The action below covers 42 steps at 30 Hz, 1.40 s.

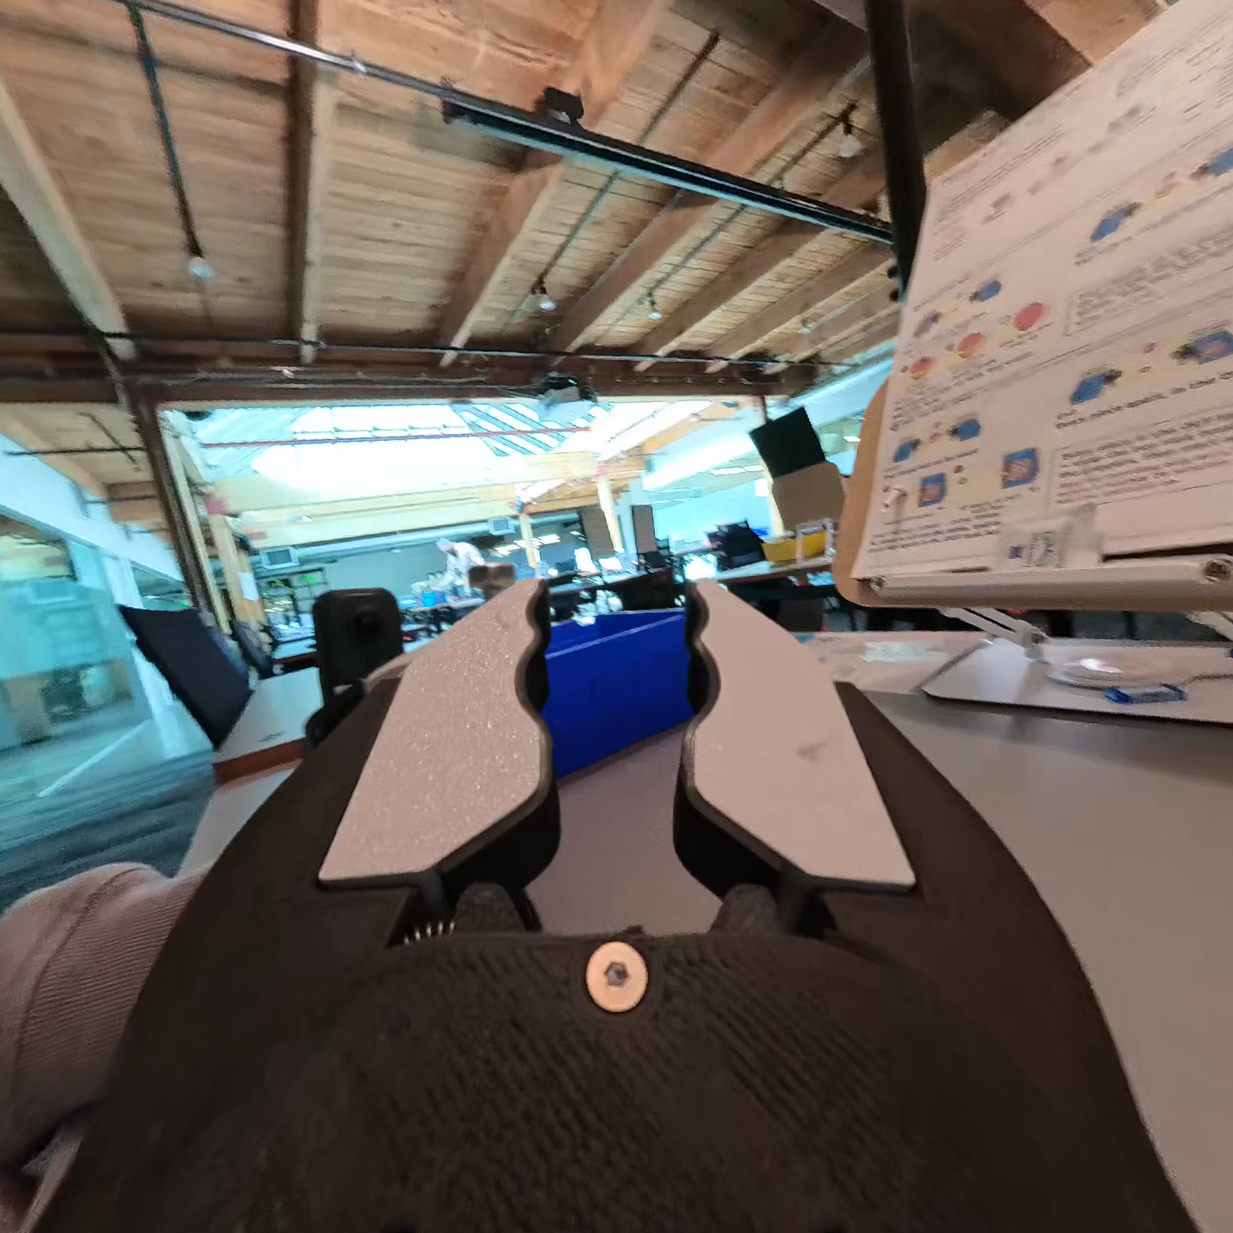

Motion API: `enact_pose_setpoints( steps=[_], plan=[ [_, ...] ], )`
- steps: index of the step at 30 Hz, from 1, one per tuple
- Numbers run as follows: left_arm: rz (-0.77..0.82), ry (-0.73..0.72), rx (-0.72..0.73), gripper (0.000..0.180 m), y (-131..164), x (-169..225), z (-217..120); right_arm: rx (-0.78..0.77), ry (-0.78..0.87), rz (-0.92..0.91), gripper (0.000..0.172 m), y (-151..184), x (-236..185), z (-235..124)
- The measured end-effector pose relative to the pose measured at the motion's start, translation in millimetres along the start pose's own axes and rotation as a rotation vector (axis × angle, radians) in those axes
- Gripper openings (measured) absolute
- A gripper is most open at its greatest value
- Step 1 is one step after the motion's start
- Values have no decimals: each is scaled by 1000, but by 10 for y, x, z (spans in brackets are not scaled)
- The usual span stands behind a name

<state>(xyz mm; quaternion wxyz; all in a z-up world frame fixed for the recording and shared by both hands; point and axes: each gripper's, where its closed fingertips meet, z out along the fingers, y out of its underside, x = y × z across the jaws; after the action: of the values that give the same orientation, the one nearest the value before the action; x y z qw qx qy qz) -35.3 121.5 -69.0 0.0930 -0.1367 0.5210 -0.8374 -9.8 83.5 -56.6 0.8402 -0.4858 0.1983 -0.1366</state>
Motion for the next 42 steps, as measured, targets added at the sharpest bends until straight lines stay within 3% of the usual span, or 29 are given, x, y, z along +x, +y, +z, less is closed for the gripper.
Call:
enact_pose_setpoints(
  steps=[5,10,15,18,26,35,39,42],
  plan=[
    [76,10,-90,8,130,76,77,-33,-125,-116,42,81,-339,69],
    [137,23,-144,8,206,136,118,-57,-111,-154,33,137,-389,105],
    [111,31,-97,8,138,163,118,-27,-85,-145,37,63,-338,85],
    [47,28,-21,8,36,122,77,14,-79,-122,29,-10,-304,53],
    [84,9,-59,8,76,94,66,-34,-105,-115,39,75,-417,109],
    [125,13,-98,8,130,120,93,-64,-57,-125,18,95,-446,168],
    [110,50,-87,8,120,167,98,-82,-127,-125,18,80,-493,148],
    [55,143,-57,8,88,276,103,-76,-262,-10,18,26,-581,107]
  ],
)
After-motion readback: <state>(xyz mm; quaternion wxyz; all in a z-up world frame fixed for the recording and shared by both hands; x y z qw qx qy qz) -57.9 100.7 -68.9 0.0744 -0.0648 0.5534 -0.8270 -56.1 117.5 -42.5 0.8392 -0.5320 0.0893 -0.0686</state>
